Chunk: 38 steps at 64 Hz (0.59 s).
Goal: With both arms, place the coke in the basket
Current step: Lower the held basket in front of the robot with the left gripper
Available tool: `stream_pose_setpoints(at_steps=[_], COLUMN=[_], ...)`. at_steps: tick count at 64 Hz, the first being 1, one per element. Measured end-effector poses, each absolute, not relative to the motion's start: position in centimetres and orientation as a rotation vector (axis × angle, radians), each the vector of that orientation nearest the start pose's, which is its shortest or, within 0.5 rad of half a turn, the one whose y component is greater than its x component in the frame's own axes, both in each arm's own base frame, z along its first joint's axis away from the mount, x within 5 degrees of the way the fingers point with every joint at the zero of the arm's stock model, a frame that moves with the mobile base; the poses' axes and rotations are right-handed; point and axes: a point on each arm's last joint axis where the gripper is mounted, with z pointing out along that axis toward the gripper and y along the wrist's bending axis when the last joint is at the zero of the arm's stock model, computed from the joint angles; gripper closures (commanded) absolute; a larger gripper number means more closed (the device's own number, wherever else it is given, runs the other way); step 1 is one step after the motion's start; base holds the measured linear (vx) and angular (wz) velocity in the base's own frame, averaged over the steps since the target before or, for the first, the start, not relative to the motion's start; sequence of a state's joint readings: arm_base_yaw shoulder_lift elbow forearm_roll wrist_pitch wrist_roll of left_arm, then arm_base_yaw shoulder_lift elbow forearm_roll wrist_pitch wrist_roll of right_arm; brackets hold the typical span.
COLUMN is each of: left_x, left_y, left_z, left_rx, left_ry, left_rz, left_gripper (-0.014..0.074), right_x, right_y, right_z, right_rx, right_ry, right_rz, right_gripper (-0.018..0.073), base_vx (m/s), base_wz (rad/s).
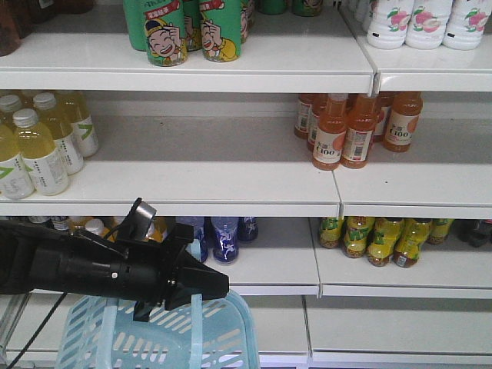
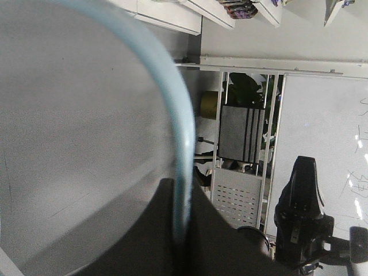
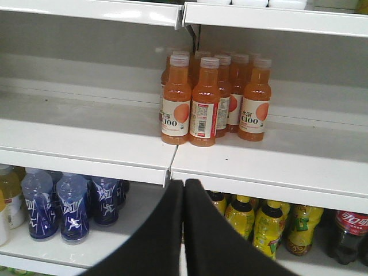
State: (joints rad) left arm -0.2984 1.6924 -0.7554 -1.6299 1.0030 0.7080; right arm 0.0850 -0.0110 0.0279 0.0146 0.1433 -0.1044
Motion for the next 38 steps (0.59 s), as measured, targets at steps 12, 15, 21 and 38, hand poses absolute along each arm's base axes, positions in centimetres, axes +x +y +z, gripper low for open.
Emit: stream_pose_setpoints(at_steps=[12,15,21,38], left_x=[24.8,24.6,24.3,24.2], left_y=[-16.8,-17.0,-17.4,-17.4], left_z=[19.1,19.1,19.0,19.1], left_rx=[-0.206,-0.194,-0.17,-0.169], left_ry=[2.586,2.592,2.604,2.604], left_rz=[-1.756,-1.761,-1.766,-1.767], left_gripper=[0.0604,0.0604,0.0604,0.0604], right_x=[5.6,5.6,5.6,5.6], right_y=[0.5,0.5,0.5,0.5], right_z=[19.1,19.1,19.1,19.1], right_rx=[-0.145,-0.145,-0.145,-0.145], right_ry=[1.637,1.637,1.637,1.637], right_rz=[-0.002,-0.002,-0.002,-0.002], right_gripper=[0.0569,0.0569,0.0569,0.0569], base_vx=[0.0,0.0,0.0,0.0], base_wz=[0.0,0.0,0.0,0.0])
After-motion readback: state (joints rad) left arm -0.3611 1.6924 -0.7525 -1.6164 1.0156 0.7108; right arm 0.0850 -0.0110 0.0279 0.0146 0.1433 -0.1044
